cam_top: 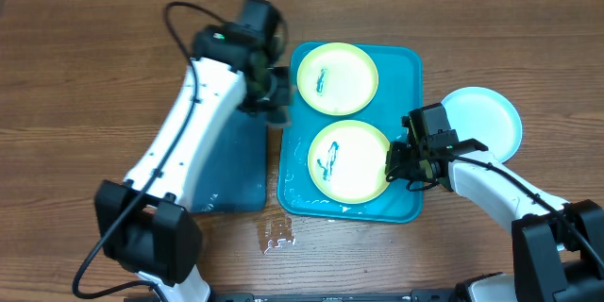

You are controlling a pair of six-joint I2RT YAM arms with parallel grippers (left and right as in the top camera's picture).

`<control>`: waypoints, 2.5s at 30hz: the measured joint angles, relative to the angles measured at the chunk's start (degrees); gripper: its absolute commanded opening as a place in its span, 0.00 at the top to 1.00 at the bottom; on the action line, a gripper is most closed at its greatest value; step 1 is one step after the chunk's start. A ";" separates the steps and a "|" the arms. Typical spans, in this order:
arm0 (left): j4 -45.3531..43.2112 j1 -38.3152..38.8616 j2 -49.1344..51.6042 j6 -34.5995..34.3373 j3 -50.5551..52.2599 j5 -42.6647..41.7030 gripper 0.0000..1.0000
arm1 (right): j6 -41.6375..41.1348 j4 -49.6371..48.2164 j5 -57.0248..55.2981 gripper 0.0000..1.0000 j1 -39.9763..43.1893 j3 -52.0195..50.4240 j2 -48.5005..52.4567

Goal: Clean dirty plates on tray and stack at the side

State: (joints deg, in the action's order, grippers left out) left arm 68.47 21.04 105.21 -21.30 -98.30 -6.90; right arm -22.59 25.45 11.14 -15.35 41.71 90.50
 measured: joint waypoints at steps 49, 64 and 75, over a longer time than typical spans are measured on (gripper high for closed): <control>-15.91 18.32 18.67 -7.26 9.60 -18.05 0.96 | -2.69 2.40 1.20 0.96 0.00 0.13 -0.02; -4.04 17.35 18.69 -13.25 3.65 20.79 0.96 | -3.21 2.43 3.15 0.96 -0.42 0.11 0.00; -22.34 16.09 21.57 -6.99 3.43 -10.64 0.96 | -4.17 3.26 2.51 0.96 -0.02 0.13 -0.02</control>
State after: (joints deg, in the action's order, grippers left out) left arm 46.13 37.12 126.78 -28.29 -94.87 -17.54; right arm -26.76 28.71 13.65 -15.38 41.85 90.48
